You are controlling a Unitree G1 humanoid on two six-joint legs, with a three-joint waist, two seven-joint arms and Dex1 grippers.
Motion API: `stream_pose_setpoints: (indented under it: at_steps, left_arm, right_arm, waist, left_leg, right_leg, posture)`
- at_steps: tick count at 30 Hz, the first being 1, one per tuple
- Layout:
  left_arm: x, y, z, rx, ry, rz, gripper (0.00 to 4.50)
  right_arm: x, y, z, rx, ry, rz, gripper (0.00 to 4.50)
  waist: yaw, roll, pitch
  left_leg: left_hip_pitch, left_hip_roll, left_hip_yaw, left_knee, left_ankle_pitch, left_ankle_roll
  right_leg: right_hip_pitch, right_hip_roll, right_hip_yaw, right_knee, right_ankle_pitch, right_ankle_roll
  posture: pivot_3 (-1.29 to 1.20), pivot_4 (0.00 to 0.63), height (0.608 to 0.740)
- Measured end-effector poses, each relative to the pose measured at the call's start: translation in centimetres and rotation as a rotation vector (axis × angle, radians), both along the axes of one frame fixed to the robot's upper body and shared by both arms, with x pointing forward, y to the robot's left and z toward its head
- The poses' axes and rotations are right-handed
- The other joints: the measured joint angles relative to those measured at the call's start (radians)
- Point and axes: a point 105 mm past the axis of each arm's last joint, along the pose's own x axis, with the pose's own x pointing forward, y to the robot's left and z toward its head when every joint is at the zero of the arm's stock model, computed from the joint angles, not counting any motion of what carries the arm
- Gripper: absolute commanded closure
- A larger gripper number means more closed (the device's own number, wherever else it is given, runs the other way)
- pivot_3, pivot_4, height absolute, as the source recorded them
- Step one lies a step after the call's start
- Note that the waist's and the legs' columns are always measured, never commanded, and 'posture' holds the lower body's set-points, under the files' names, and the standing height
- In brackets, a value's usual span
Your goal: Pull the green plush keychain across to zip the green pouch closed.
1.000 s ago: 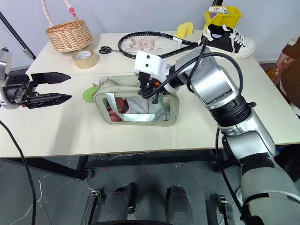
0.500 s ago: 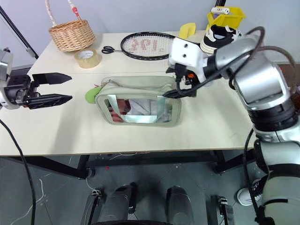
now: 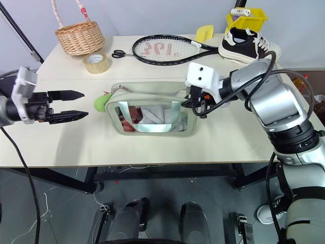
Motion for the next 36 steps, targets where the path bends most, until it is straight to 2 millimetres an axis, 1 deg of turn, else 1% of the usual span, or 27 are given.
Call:
stream_pose_setpoints:
  at_steps: [2, 5, 6, 7, 9, 11, 12, 13, 14, 15, 16, 22, 25, 27, 30, 31, 32, 33, 35, 36]
  left_arm:
    - [0.9, -0.4, -0.4, -0.017, -0.009, 0.017, 0.31]
    - [2.4, -1.1, 0.3, -0.073, -0.051, 0.045, 0.31]
    - [2.6, -1.4, 0.4, -0.084, -0.057, 0.040, 0.31]
    - [2.7, -1.5, 0.4, -0.093, -0.057, 0.035, 0.56]
    - [2.7, -1.9, 0.3, -0.101, -0.049, 0.010, 1.14]
    - [2.4, -2.4, -0.1, -0.096, -0.024, -0.029, 2.13]
    - [2.2, -2.6, -0.2, -0.095, -0.013, -0.049, 2.73]
    - [2.1, -2.6, -0.3, -0.096, -0.003, -0.057, 3.20]
    - [2.1, -2.6, -0.4, -0.097, 0.003, -0.061, 3.83]
    - [2.0, -2.7, -0.4, -0.097, 0.006, -0.065, 4.31]
    - [2.0, -2.7, -0.4, -0.097, 0.008, -0.071, 4.45]
    - [1.9, -2.9, -0.5, -0.090, 0.006, -0.075, 4.45]
    - [2.3, -2.5, 0.1, -0.089, -0.005, -0.047, 4.45]
    - [2.4, -2.2, 1.7, -0.110, -0.027, -0.040, 4.45]
    - [2.3, -2.6, 5.2, -0.174, -0.116, -0.058, 4.45]
    - [2.3, -3.1, 6.1, -0.187, -0.146, -0.072, 4.45]
    - [2.3, -4.5, 6.9, -0.203, -0.181, -0.107, 4.45]
    - [2.4, -5.8, 7.2, -0.214, -0.198, -0.146, 4.45]
    - [2.5, -9.0, 6.7, -0.227, -0.166, -0.232, 4.45]
    - [2.5, -9.9, 6.0, -0.223, -0.133, -0.259, 4.45]
  right_arm:
    - [-0.1, 0.1, 0.0, 0.002, -0.001, 0.000, 4.45]
    - [-0.1, 0.0, -0.1, 0.008, 0.007, -0.008, 4.45]
    - [-0.1, 0.0, -0.1, 0.009, 0.008, -0.009, 4.45]
    - [-0.1, 0.0, -0.1, 0.010, 0.009, -0.011, 4.49]
    - [-0.2, 0.1, 0.0, 0.012, 0.010, -0.010, 4.50]
    - [-0.2, 0.1, -0.1, 0.014, 0.015, -0.018, 4.50]
    - [-0.2, 0.1, -0.1, 0.015, 0.016, -0.022, 4.50]
    - [-0.1, 0.1, -0.1, 0.016, 0.016, -0.025, 4.50]
    - [-0.1, 0.0, -0.1, 0.017, 0.017, -0.029, 4.50]
    - [-0.1, 0.0, -0.1, 0.018, 0.019, -0.033, 4.50]
    - [-0.1, 0.0, -0.1, 0.019, 0.021, -0.036, 4.50]
    - [0.0, 0.0, -0.1, 0.022, 0.019, -0.045, 4.50]
    - [0.0, 0.0, -0.1, 0.023, 0.017, -0.048, 4.50]
    - [0.0, -0.1, -0.1, 0.024, 0.017, -0.050, 4.50]
    - [0.0, 0.0, -0.1, 0.027, 0.021, -0.051, 4.50]
    - [0.0, 0.0, -0.1, 0.028, 0.022, -0.051, 4.50]
    - [0.0, 0.0, -0.1, 0.030, 0.021, -0.052, 4.50]
    - [0.1, 0.1, -0.1, 0.033, 0.019, -0.051, 4.50]
    - [0.1, 0.4, -0.1, 0.040, 0.018, -0.045, 4.50]
    - [0.1, 0.5, -0.2, 0.045, 0.018, -0.041, 4.50]
  waist:
    - [-0.001, 0.000, 0.000]
    - [-0.001, 0.000, 0.000]
    - [-0.001, 0.000, 0.000]
    - [-0.001, 0.000, 0.000]
    - [-0.004, 0.000, 0.000]
    - [-0.004, 0.000, 0.000]
    - [-0.003, 0.000, 0.000]
    - [-0.003, 0.000, 0.000]
    - [-0.003, 0.000, 0.000]
    - [-0.003, 0.000, 0.000]
    - [-0.002, 0.000, 0.000]
    - [-0.002, 0.000, 0.000]
    - [-0.002, 0.000, 0.000]
    - [-0.002, 0.000, 0.000]
    - [0.000, 0.000, 0.000]
    - [0.000, 0.000, 0.000]
    - [0.004, 0.000, 0.000]
    - [0.005, -0.001, 0.000]
    - [0.002, -0.001, 0.000]
    - [-0.001, -0.001, 0.000]
  left_leg:
    - [0.000, 0.000, 0.000, 0.000, 0.000, 0.000]
    - [0.000, 0.000, 0.000, 0.000, 0.000, 0.000]
    - [0.000, 0.000, 0.000, 0.000, 0.000, 0.000]
    - [0.000, 0.000, 0.000, 0.000, 0.000, 0.000]
    - [0.000, 0.000, 0.000, 0.000, 0.000, 0.000]
    - [0.000, 0.001, 0.000, 0.000, 0.000, 0.000]
    - [0.000, 0.001, 0.000, 0.000, 0.000, 0.000]
    - [0.000, 0.001, 0.000, 0.000, 0.000, 0.000]
    - [0.000, 0.001, 0.000, 0.001, 0.000, 0.000]
    - [0.000, 0.001, 0.000, 0.001, 0.000, 0.000]
    - [0.000, 0.001, 0.000, 0.001, 0.000, 0.000]
    - [0.000, 0.001, 0.000, 0.001, 0.000, 0.000]
    - [0.000, 0.001, 0.000, 0.001, 0.000, 0.000]
    - [0.000, 0.001, 0.000, 0.001, 0.000, 0.000]
    - [0.000, 0.001, 0.000, 0.001, 0.000, 0.000]
    - [0.000, 0.001, 0.000, 0.001, 0.000, 0.000]
    - [0.000, 0.001, 0.000, 0.001, 0.000, 0.000]
    - [0.000, 0.001, 0.000, 0.002, 0.000, 0.000]
    - [0.000, 0.001, 0.000, 0.003, 0.000, 0.000]
    - [0.000, 0.001, 0.000, 0.002, 0.000, 0.000]
  right_leg:
    - [0.000, 0.000, 0.000, 0.000, 0.000, 0.000]
    - [0.000, 0.001, 0.000, 0.000, 0.000, 0.000]
    - [0.000, 0.001, 0.000, 0.000, 0.000, 0.000]
    - [0.000, 0.001, 0.000, 0.000, 0.000, 0.000]
    - [0.000, 0.001, 0.000, 0.000, 0.000, 0.000]
    - [0.000, 0.001, 0.000, 0.000, 0.000, 0.000]
    - [0.000, 0.001, 0.000, 0.000, 0.001, 0.000]
    - [0.000, 0.001, 0.000, 0.000, 0.001, 0.000]
    - [0.000, 0.001, 0.000, 0.000, 0.001, 0.000]
    - [0.000, 0.001, 0.000, 0.000, 0.001, 0.000]
    - [0.000, 0.001, 0.000, 0.000, 0.001, 0.000]
    - [0.000, 0.001, 0.001, 0.000, 0.001, 0.000]
    - [0.000, 0.002, 0.000, 0.000, 0.001, 0.000]
    - [0.000, 0.002, 0.000, 0.000, 0.001, 0.000]
    - [0.000, 0.002, 0.000, 0.000, 0.001, 0.000]
    - [0.001, 0.002, 0.001, 0.000, 0.001, 0.000]
    - [0.002, 0.002, 0.000, 0.000, 0.001, 0.000]
    - [0.002, 0.002, 0.000, 0.000, 0.001, 0.000]
    - [0.002, 0.002, 0.001, 0.000, 0.002, 0.001]
    - [0.002, 0.002, 0.001, 0.000, 0.002, 0.001]
  posture:
    - [0.00, 0.150, 0.738]
    - [0.00, 0.150, 0.738]
    - [0.00, 0.150, 0.738]
    - [0.00, 0.150, 0.738]
    - [0.00, 0.150, 0.738]
    - [0.00, 0.150, 0.738]
    - [0.00, 0.150, 0.738]
    - [0.00, 0.150, 0.738]
    - [0.00, 0.150, 0.738]
    - [0.00, 0.150, 0.738]
    - [0.00, 0.150, 0.738]
    - [0.00, 0.150, 0.738]
    - [0.00, 0.150, 0.738]
    - [0.00, 0.150, 0.738]
    - [0.00, 0.150, 0.738]
    - [0.00, 0.150, 0.738]
    - [0.00, 0.150, 0.738]
    - [0.00, 0.150, 0.738]
    - [0.00, 0.150, 0.738]
    - [0.00, 0.150, 0.738]
